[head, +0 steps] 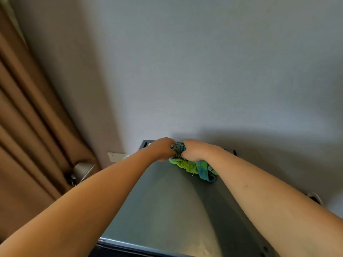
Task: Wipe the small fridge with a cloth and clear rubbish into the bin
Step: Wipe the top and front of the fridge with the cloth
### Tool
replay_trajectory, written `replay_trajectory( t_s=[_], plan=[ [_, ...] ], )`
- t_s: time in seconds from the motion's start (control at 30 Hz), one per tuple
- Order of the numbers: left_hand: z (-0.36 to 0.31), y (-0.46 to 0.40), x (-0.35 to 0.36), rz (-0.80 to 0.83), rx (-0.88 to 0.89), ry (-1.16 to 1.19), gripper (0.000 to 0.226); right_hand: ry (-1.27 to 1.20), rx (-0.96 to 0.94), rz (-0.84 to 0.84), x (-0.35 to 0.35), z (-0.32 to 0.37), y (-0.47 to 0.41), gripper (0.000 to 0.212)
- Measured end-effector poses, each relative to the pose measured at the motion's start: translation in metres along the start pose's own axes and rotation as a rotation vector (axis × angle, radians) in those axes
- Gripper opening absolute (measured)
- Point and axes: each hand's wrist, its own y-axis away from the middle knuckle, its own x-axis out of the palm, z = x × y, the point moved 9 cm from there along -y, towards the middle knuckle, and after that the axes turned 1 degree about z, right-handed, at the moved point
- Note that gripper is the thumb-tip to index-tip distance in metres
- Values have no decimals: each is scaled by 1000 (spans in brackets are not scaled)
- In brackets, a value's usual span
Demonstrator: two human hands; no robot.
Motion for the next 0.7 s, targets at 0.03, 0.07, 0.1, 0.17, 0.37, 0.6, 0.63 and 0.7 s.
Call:
replay_trajectory(
  t_s=[0.03, 0.07, 0.1, 0.17, 0.37, 0.6, 0.63, 0.7],
  plan=[
    [17, 1, -5, -5, -17, -2, 29, 2, -17, 4, 2, 15, -9, 30],
    [33, 2, -10, -12, -33, 4, 27, 4, -29, 10, 4, 30, -17, 29],
    [48, 3, -15, -19, -46, 15, 26, 6, -37, 16, 5, 44, -25, 28],
    [74, 1, -21, -36, -63, 35, 24, 13, -45, 22, 7, 67, -39, 27],
    [97, -6, -24, -62, -49, 99, 41, -47, -16, 33, 0, 83, -61, 11],
    [115, 22, -35, -168, -136, 117, 20, -132, -100, -81, 9, 106, -49, 15],
    [116, 30, -35, -187, -149, 127, 21, -142, -111, -77, 11, 109, -44, 17],
    [111, 44, -32, -183, -171, 121, 21, -163, -117, -55, 16, 110, -32, 13]
  ],
)
